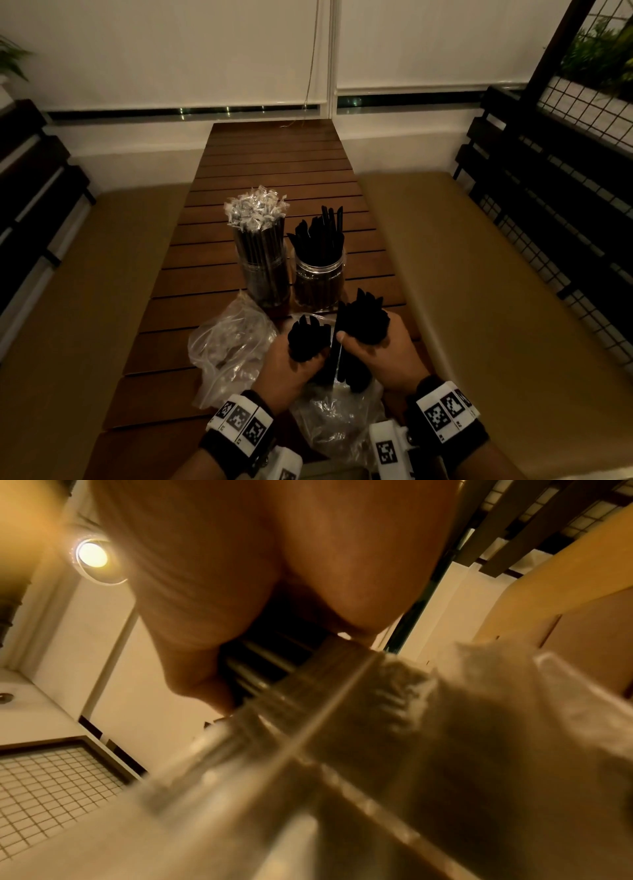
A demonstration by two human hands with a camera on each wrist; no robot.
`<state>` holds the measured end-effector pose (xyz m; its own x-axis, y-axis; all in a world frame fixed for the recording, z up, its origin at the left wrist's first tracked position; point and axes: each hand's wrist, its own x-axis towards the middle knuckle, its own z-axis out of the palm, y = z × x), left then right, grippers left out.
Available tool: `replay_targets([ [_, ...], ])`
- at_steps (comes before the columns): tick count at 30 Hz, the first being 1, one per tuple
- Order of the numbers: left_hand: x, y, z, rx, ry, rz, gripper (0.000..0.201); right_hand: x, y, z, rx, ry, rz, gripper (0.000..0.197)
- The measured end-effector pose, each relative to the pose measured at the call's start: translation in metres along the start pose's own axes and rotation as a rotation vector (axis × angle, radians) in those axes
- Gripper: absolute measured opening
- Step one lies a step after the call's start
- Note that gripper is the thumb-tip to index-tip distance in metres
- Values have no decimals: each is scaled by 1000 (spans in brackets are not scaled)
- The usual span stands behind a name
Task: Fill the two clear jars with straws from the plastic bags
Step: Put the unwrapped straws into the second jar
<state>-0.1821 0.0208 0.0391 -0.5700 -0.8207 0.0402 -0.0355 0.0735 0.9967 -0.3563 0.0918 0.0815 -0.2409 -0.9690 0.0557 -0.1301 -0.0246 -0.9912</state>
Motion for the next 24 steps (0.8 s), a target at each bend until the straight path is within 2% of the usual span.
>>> replay_targets([
  [5, -6, 3, 0, -46, -9, -5, 29, -4, -3, 5, -23, 17, 22, 9],
  [9, -7, 2, -1, -40, -4, -15, 32, -1, -11, 2, -51, 49, -33, 8],
  [12, -9, 4, 1, -22, -17, -9, 32, 2, -19, -1, -49, 8, -49, 23],
  [15, -10, 3, 1, -8, 1, -5, 35, 4, -26, -2, -35, 12, -60, 18],
  [24, -12, 0, -4, -67, 23, -32, 37, 36, -82, -31, 374, 215, -71, 36],
])
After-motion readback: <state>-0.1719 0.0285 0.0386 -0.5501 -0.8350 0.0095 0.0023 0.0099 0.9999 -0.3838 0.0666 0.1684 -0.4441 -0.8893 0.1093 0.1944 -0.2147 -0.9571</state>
